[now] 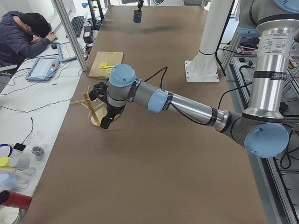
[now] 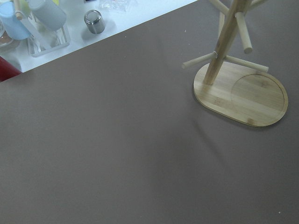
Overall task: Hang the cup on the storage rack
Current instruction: 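Carry the blue mug with the right gripper and set it down mid-table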
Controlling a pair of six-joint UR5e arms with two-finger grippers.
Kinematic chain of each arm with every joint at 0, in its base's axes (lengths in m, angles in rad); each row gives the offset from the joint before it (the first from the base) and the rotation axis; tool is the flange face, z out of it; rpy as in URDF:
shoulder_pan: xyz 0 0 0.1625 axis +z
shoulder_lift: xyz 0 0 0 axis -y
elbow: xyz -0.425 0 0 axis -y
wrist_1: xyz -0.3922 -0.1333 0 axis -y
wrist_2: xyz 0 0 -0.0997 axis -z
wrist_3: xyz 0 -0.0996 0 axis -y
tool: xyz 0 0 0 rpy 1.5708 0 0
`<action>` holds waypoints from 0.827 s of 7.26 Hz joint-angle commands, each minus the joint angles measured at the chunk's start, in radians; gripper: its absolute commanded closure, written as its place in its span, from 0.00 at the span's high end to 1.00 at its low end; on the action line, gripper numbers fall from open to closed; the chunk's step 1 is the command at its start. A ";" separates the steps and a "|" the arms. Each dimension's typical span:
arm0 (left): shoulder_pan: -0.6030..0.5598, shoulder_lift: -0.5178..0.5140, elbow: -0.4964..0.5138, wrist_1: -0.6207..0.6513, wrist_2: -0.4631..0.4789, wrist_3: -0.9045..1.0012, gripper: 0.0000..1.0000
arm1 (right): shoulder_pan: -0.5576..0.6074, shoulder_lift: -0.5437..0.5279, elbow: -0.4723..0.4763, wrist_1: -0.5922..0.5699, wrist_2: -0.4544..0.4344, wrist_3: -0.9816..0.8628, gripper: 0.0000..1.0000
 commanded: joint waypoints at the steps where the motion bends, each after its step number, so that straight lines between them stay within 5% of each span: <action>1: 0.000 0.000 0.003 -0.001 0.000 0.000 0.99 | -0.143 0.028 0.197 -0.192 -0.079 0.198 0.00; 4: 0.000 0.001 0.018 0.000 0.003 0.002 0.99 | -0.419 0.380 0.258 -0.581 -0.243 0.621 0.00; 6: -0.002 0.003 0.021 0.000 0.003 0.002 0.99 | -0.579 0.513 0.253 -0.678 -0.339 0.855 0.00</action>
